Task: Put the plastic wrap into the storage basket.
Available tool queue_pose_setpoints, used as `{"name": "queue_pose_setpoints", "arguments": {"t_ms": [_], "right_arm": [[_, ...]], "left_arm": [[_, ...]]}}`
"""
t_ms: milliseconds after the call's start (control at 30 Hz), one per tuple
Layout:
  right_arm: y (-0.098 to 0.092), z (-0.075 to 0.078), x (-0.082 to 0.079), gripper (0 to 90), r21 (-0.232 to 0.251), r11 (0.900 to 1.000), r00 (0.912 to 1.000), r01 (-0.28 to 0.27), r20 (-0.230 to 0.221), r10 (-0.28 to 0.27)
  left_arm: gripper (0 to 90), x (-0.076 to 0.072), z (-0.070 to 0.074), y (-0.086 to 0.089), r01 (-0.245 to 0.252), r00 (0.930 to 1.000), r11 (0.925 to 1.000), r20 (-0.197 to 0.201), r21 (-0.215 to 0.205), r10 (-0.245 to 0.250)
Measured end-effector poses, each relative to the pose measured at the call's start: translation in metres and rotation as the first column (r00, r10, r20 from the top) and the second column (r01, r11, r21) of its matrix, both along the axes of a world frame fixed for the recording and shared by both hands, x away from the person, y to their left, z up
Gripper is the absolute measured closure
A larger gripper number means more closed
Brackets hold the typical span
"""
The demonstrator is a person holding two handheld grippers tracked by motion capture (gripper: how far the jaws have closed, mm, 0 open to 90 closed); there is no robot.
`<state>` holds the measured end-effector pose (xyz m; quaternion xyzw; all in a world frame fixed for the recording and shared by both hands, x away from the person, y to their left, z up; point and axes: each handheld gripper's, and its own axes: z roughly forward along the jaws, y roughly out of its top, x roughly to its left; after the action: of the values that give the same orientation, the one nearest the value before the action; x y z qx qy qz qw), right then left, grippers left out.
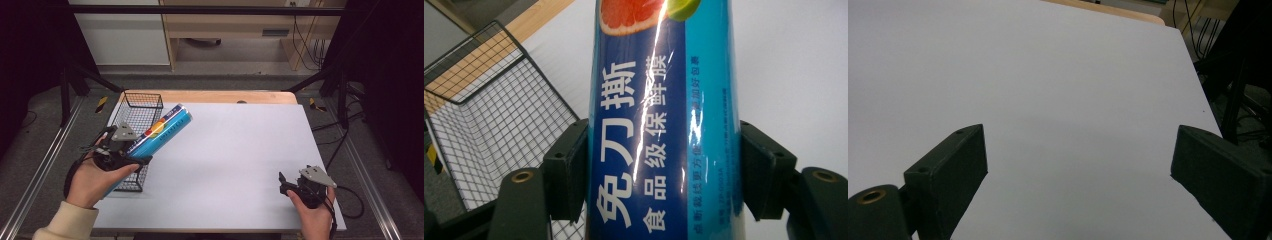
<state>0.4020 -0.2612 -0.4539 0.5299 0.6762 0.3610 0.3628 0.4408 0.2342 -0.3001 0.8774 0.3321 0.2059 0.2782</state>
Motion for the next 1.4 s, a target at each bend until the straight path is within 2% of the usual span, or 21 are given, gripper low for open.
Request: {"name": "queue_pose_setpoints", "arguments": {"t_ms": [67, 267, 467, 533, 933, 1233, 1267, 1400], "right_arm": [[0.0, 0.0, 0.0, 8.3, 0.002, 1.0, 1.0, 0.002, 0.001, -0.002], [-0.001, 0.0, 0.0, 8.5, -0.002, 1.0, 0.9999, 0.013, -0.005, -0.013], [0.0, -0.001, 0.0, 8.8, -0.003, 1.0, 0.9999, 0.013, -0.009, -0.013], [0.0, -0.001, 0.0, 8.8, -0.004, 1.0, 0.9999, 0.013, -0.009, -0.014], [0.001, -0.001, 0.0, 9.0, -0.003, 1.0, 0.9998, 0.018, -0.009, -0.018], [0.001, -0.001, 0.0, 9.1, -0.003, 1.0, 0.9998, 0.016, -0.008, -0.016], [0.001, -0.001, 0.0, 9.1, -0.004, 1.0, 0.9998, 0.015, -0.008, -0.015], [0.001, -0.001, 0.0, 9.2, -0.004, 1.0, 0.9999, 0.014, -0.005, -0.014]], "left_arm": [[32.0, 0.0, 0.002, 0.003, -0.007, 0.9999, 1.0, 0.013, 0.005, 0.006], [32.1, 0.0, 0.004, 0.01, -0.024, 0.9996, 0.9997, 0.016, -0.005, 0.024], [32.1, -0.001, 0.006, 0.013, -0.033, 0.9992, 0.9994, 0.021, 0.005, 0.033], [32.0, -0.002, 0.007, 0.013, -0.037, 0.9993, 0.9993, 0.009, 0.003, 0.037], [32.1, -0.002, 0.009, 0.018, -0.073, 0.9971, 0.9965, 0.025, 0.041, 0.072], [32.1, 0.001, 0.007, 0.02, -0.135, 0.9905, 0.987, 0.038, 0.087, 0.132], [32.1, 0.003, 0.006, 0.02, -0.158, 0.9873, 0.9822, 0.037, 0.102, 0.155], [32.1, 0.005, 0.004, 0.019, -0.195, 0.9805, 0.9722, 0.048, 0.13, 0.19]]}}
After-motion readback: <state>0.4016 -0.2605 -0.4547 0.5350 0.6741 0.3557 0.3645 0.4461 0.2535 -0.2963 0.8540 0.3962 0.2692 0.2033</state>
